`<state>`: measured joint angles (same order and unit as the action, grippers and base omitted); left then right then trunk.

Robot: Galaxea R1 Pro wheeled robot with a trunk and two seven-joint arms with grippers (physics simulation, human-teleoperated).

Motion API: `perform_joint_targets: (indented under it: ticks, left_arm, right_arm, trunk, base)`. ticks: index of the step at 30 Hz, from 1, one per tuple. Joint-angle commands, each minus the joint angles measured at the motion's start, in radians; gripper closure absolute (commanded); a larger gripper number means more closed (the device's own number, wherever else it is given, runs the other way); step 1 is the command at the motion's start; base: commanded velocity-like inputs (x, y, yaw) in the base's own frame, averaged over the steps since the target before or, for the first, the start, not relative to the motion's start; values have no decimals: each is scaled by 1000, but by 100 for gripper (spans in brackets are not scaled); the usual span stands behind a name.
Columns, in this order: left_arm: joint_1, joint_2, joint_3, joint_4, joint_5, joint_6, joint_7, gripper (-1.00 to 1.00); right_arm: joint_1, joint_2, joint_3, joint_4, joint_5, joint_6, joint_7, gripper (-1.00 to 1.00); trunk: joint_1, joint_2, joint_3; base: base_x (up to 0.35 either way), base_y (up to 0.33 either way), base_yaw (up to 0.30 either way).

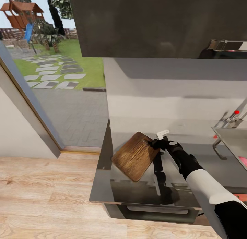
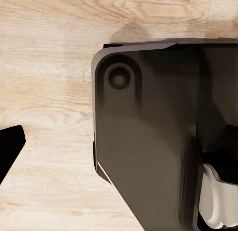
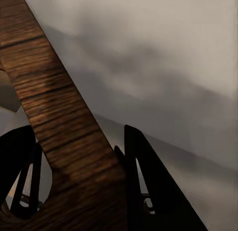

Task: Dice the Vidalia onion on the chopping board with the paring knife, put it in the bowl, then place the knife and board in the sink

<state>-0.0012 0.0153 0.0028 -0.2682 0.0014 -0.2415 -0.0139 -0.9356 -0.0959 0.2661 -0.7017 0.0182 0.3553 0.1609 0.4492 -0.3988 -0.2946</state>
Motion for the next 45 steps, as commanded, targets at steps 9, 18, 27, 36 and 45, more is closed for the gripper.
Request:
perform_joint_targets:
  ticks: [9,18,27,36,45]
  left_arm:
    - [0,0,0,0,0,-2,-1,-100]
    - [0,0,0,0,0,-2,-1,-100]
    - [0,0,0,0,0,-2,-1,-100]
    - [0,0,0,0,0,-2,-1,-100]
    - [0,0,-1,0,1,-2,-1,-100]
  right_arm:
    - [0,-1,4,7,-7,8,5,100]
    - [0,-1,4,7,-7,8,5,100]
    - [0,-1,4,7,-7,8,5,100]
    - [0,-1,4,7,-7,8,5,100]
    - [0,-4,4,6,-6,8,5,100]
  trunk:
    - [1,-1,-2]
    - [1,-1,4]
    - [1,-1,17]
    - [1,-1,31]
    - [1,-1,45]
  base:
    - [0,0,0]
    - [0,0,0]
    - [0,0,0]
    - [0,0,0]
    - [-39,0,0]
